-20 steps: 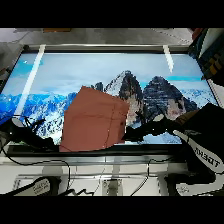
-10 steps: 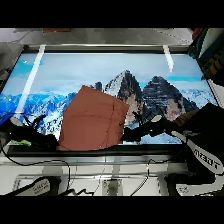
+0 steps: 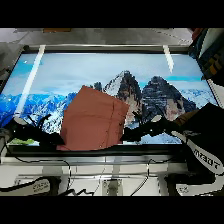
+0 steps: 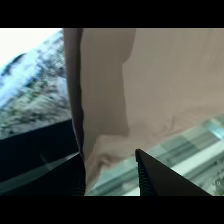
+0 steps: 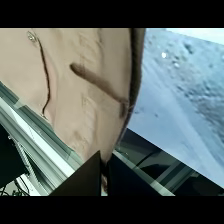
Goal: Fold the clothes and pants, and hang the long-sleeved shirts on hangers.
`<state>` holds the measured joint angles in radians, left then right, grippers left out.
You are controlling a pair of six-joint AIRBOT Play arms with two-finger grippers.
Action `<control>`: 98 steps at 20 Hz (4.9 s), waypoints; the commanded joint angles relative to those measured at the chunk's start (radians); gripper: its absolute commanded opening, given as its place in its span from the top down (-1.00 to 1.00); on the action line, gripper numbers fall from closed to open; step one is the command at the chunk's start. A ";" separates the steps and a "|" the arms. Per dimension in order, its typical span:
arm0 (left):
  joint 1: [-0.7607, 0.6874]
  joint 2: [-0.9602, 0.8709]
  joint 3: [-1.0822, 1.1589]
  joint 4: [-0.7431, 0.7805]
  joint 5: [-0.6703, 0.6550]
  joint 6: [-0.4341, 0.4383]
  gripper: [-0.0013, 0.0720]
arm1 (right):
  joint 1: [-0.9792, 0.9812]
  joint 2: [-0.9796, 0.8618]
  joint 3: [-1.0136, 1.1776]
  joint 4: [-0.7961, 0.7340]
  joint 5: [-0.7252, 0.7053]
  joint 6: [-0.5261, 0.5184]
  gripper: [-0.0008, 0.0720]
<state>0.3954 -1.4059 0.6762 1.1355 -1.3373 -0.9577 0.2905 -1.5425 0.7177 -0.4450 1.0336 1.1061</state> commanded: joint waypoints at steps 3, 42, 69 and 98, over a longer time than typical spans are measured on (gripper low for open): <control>-0.037 -0.030 -0.001 0.030 0.037 0.031 0.53 | 0.001 0.001 0.079 -0.005 0.030 -0.011 0.92; -0.476 0.144 0.169 -0.422 0.497 -0.171 0.96 | -0.112 0.165 0.327 -0.542 -0.320 0.644 0.93; -0.534 0.144 0.108 -0.343 0.309 -0.270 -0.84 | -0.529 -0.086 0.398 -0.352 0.292 -0.006 -0.92; -0.475 0.343 0.346 -0.339 0.385 -0.187 -0.84 | -0.502 0.307 0.815 -0.695 0.446 0.329 0.93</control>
<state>-0.0834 -1.1297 0.9848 0.7959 -0.9562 -1.1484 -0.1200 -1.4055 1.4635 -0.9291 1.3949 1.2503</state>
